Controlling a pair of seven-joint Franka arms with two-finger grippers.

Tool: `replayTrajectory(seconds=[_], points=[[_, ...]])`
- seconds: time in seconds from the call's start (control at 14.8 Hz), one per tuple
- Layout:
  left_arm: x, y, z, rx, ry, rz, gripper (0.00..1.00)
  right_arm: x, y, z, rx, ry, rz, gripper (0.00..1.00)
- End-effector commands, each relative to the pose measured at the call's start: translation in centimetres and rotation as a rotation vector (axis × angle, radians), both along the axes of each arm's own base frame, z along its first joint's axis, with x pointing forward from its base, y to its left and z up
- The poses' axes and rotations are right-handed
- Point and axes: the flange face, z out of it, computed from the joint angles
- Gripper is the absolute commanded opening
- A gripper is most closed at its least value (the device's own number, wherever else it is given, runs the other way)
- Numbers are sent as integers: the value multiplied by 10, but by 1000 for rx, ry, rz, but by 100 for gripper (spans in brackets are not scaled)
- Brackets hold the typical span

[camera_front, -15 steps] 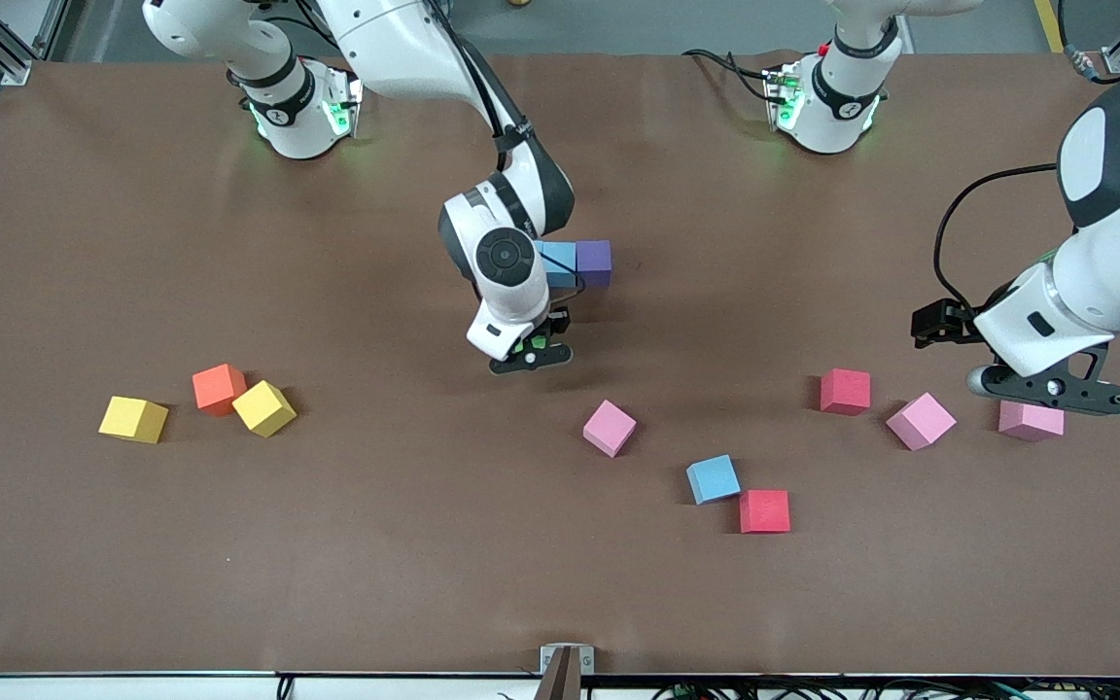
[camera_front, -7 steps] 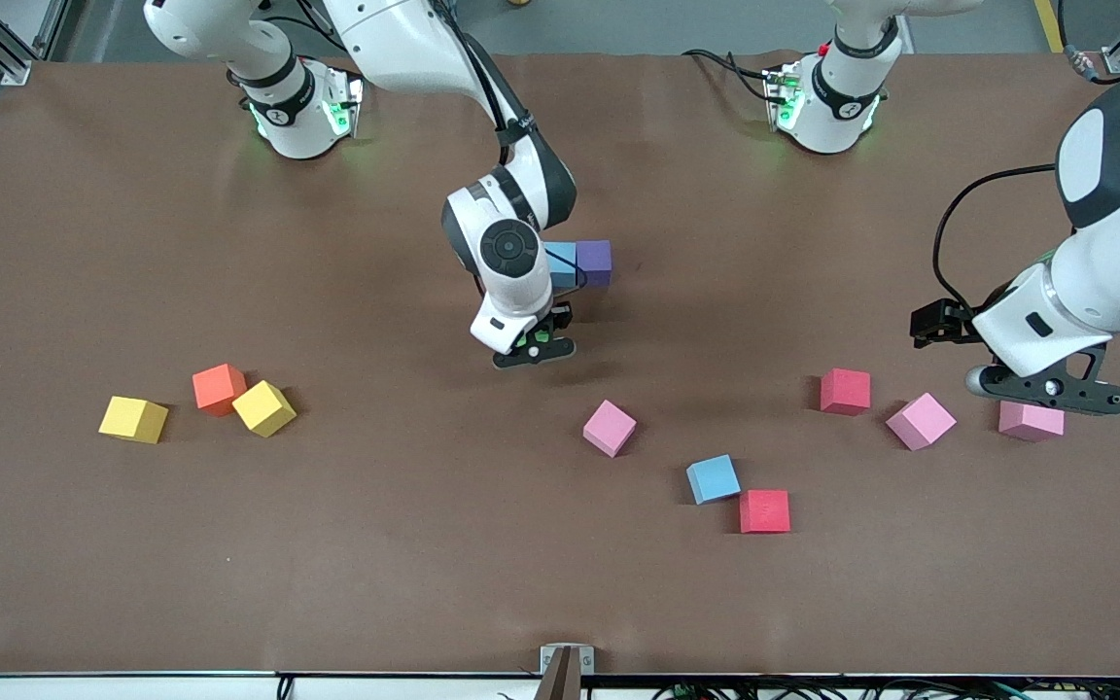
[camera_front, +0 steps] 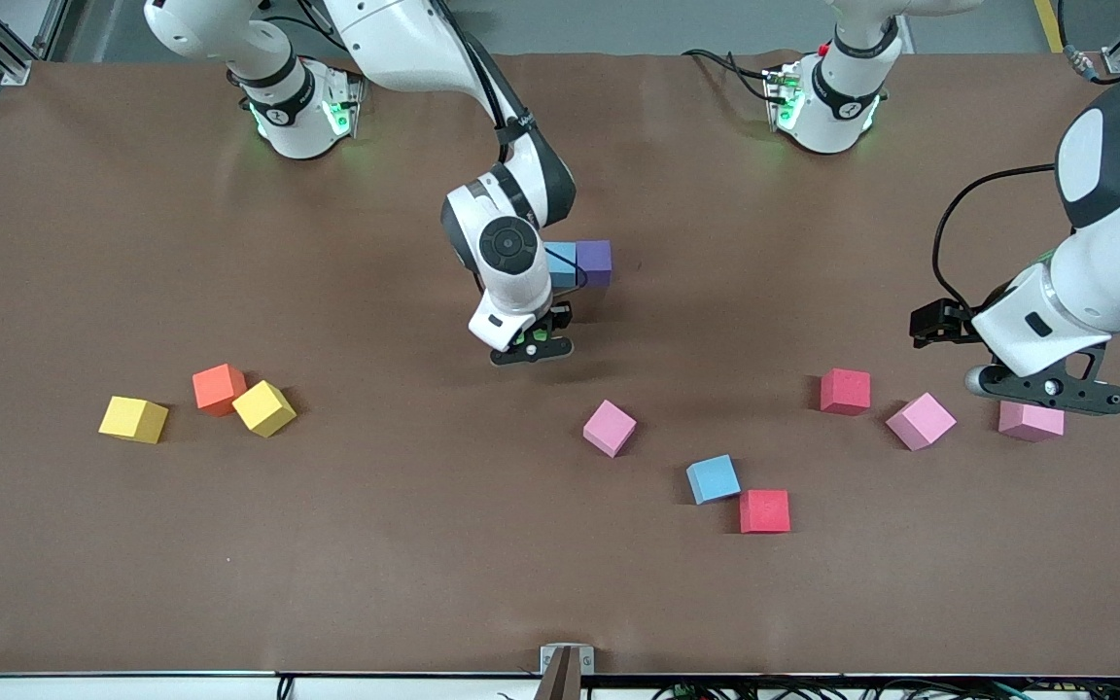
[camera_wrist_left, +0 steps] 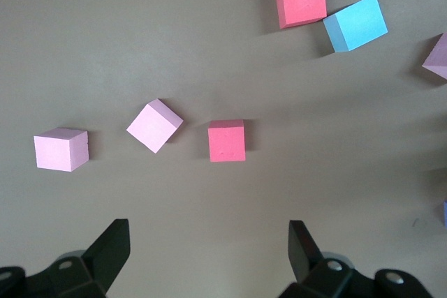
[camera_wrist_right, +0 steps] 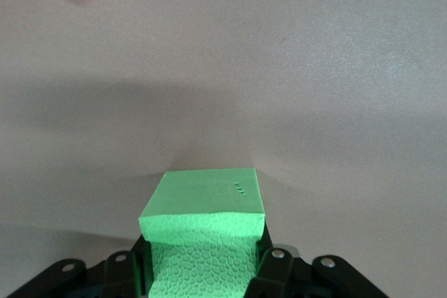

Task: Arrange 11 blocks into digit 3
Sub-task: 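Lower the green cube below the purple cube, open the right gripper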

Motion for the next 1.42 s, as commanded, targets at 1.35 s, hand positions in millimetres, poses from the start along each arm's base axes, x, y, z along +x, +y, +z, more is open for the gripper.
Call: replayTrajectory(seconds=[1.35], points=[[-4, -3, -1, 2, 4, -8, 100, -28, -26, -39, -75, 68, -44, 21]])
